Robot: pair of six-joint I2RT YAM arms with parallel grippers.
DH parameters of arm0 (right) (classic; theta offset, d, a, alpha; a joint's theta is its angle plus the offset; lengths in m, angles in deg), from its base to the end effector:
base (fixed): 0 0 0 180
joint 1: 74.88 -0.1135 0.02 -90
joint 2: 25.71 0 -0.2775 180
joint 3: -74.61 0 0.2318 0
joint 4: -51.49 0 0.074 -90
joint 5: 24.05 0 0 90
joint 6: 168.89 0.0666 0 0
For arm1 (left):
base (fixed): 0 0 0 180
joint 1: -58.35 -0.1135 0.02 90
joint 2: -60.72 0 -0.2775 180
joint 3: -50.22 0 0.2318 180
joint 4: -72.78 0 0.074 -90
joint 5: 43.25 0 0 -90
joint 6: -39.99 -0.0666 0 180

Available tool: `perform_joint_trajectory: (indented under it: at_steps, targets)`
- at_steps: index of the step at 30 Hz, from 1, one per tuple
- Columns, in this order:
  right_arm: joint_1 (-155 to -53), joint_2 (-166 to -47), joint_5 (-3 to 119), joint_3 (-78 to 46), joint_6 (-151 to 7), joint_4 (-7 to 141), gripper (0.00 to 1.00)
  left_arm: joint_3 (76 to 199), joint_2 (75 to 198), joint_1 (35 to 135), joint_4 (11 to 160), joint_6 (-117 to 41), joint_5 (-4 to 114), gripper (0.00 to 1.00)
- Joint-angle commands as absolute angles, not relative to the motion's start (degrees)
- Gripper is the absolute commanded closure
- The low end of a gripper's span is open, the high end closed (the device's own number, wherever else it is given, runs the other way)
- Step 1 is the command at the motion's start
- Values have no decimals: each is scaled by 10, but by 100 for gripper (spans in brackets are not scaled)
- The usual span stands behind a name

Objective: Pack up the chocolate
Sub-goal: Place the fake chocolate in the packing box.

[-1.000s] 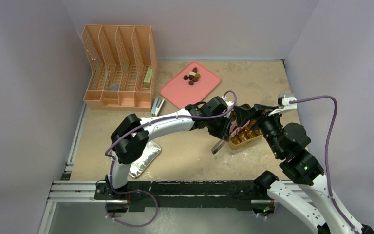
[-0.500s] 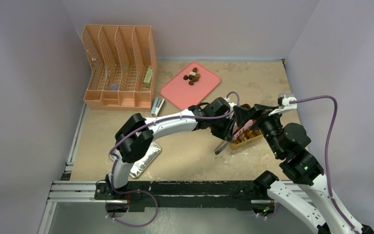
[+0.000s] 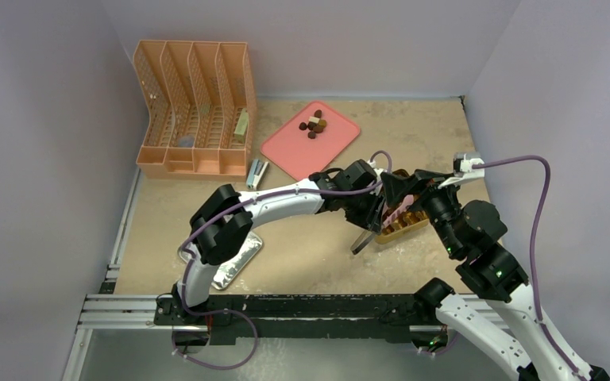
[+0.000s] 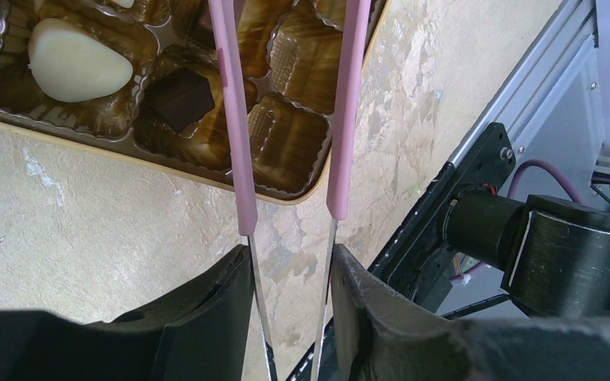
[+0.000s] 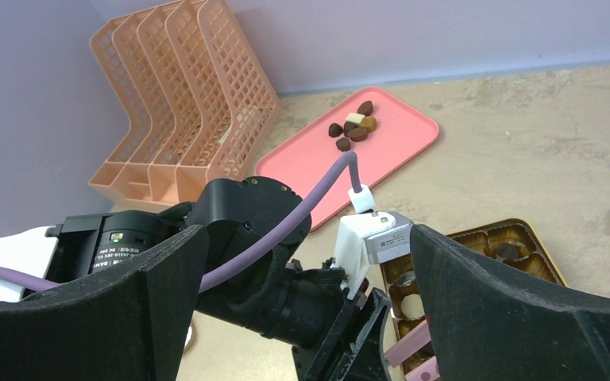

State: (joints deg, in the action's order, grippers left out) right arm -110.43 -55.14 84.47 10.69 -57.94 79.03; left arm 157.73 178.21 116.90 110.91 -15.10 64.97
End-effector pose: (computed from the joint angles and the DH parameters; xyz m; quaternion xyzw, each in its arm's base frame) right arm 0.0981 0.0441 0.3977 0.0364 0.6643 0.2558 0.7014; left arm 0.2264 -0.4101 0.2173 0.2443 0.8910 -0.3584 0.1343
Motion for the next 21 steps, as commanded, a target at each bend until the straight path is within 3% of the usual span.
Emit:
perform_joint_trajectory:
  at_steps: [1, 21]
  targets:
    - [-1103, -542, 845, 100, -582, 760, 1, 1607, 1772, 1171, 1086, -151, 647, 62]
    - [-1103, -535, 843, 105, -577, 765, 1, 1590, 1681, 1159, 1147, -156, 481, 67]
